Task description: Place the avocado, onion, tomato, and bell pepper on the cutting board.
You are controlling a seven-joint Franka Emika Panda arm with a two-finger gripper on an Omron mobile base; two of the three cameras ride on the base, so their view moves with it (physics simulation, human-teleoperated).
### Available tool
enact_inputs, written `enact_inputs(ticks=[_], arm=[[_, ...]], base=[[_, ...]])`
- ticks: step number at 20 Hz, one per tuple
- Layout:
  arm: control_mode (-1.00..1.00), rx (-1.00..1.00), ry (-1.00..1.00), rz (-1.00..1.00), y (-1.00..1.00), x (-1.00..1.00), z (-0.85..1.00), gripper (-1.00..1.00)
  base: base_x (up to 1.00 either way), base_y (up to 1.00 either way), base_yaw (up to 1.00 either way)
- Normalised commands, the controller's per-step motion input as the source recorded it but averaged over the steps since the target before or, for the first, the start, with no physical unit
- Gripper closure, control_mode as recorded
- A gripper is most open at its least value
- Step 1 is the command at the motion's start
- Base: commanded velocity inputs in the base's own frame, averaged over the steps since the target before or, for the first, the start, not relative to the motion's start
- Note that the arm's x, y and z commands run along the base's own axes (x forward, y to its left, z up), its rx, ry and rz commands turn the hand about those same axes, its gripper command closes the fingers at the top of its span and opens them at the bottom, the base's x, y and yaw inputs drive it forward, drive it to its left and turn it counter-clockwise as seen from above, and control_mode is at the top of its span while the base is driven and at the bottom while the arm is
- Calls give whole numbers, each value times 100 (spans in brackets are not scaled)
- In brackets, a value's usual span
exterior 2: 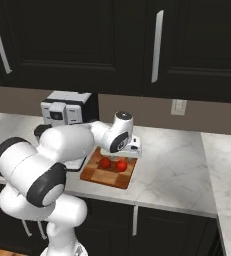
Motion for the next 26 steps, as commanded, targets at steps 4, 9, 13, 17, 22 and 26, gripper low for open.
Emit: enact_inputs(ticks=[4,9,13,17,22,26], arm=[[-100,7,-5,4,3,-55,69,-100],[-100,2,-1,1,16,-33,39,-100],[-100,0,0,0,21,-25,21,-100],[-100,0,0,0,26,-19,11,-100],[-100,0,0,0,24,-25,4,-100],[-100,0,-1,0,21,-19,0,-100]], base=[[0,0,0],[0,0,0],[0,0,0],[0,0,0],[0,0,0],[0,0,0]])
